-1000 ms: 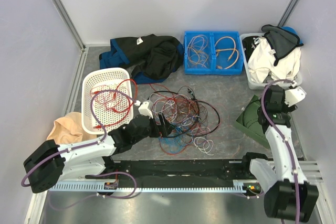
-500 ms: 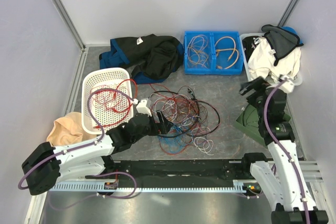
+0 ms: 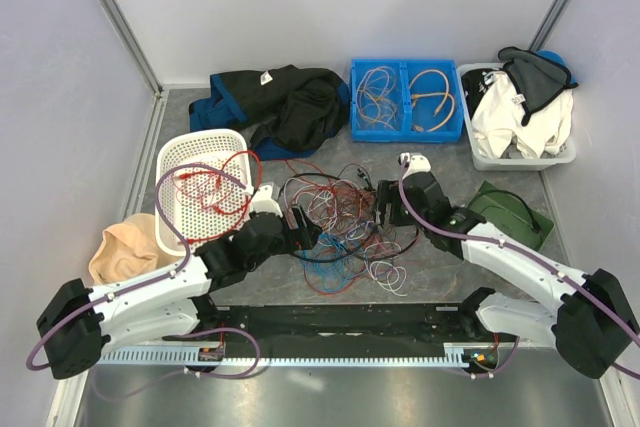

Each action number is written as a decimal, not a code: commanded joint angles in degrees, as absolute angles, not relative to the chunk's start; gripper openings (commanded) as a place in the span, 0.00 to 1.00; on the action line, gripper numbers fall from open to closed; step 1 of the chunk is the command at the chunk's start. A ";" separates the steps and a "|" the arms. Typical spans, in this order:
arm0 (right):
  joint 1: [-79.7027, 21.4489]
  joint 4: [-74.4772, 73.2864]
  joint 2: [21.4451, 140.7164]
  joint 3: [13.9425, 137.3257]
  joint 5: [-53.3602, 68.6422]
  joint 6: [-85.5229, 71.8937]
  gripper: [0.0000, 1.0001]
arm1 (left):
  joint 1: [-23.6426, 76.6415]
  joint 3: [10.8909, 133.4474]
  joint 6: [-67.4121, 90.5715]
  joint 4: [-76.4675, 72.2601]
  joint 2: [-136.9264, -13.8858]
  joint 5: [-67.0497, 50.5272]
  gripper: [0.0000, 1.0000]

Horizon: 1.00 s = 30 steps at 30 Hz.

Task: Untangle the cables

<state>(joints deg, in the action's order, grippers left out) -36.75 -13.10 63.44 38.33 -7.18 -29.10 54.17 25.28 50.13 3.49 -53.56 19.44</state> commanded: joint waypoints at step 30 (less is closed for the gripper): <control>-36.47 13.18 84.12 38.50 -11.34 -29.00 0.17 | 53.96 23.20 51.86 9.23 -47.11 20.83 0.97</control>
<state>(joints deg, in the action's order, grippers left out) -36.49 7.31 85.32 37.34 -10.22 -28.23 54.11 23.57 50.17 8.25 -47.90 19.49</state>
